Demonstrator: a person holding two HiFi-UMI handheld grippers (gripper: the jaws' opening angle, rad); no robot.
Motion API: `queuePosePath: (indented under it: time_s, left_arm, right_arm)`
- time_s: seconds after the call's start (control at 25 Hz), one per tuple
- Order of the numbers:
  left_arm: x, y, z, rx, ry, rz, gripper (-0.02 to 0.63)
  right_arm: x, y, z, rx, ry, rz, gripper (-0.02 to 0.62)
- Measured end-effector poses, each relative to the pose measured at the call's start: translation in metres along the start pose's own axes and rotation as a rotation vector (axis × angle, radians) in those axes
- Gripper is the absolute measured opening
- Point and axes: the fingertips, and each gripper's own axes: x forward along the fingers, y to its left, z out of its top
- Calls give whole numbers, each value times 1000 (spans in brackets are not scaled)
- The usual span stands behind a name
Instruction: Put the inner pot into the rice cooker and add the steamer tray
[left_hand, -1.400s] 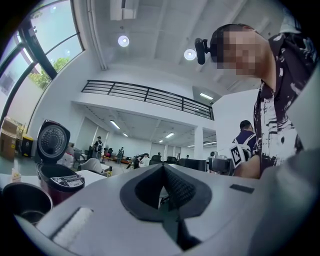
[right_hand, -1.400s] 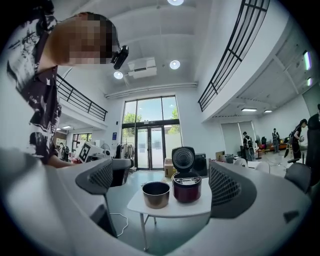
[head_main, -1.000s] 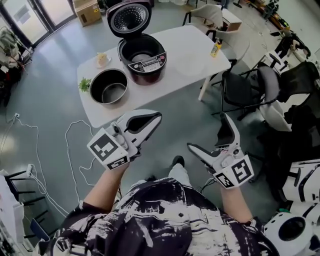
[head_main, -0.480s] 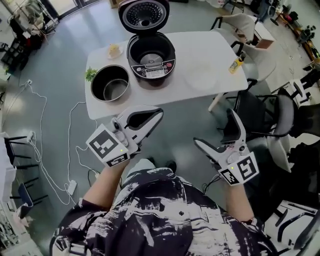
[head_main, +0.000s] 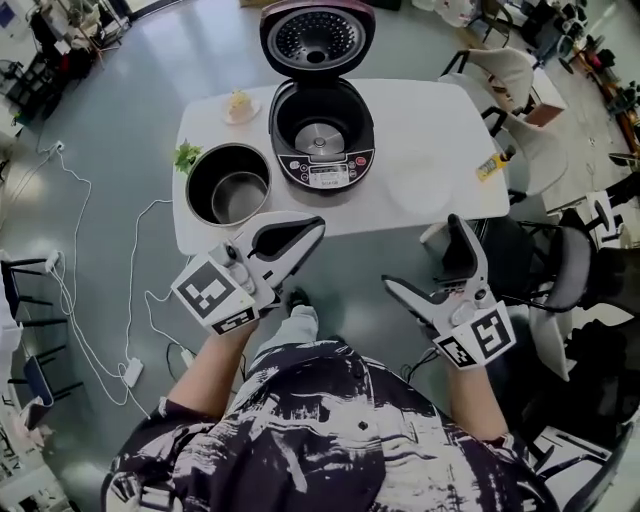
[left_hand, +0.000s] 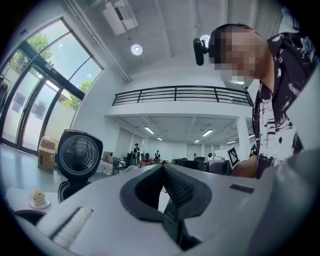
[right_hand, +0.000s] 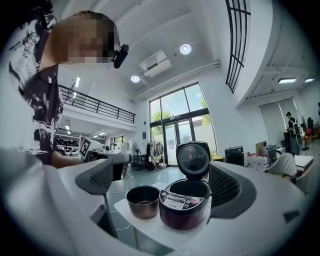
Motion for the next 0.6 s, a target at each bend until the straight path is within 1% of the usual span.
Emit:
queuePosePath:
  time_s: [0.16, 0.32, 0.48, 0.6]
  left_arm:
    - [-10, 56, 7, -10, -20, 24, 5]
    - [-19, 100, 17, -7, -35, 36, 5]
    - [-19, 133, 27, -1, -51, 77, 5]
    - [-19, 149, 31, 13, -57, 130, 5]
  right_arm:
    - [56, -11, 1, -25, 19, 17, 552]
    - [99, -18, 1, -29, 34, 24, 552]
    - [124, -28, -3, -15, 44, 49, 551]
    - [136, -38, -3, -17, 37, 90, 551]
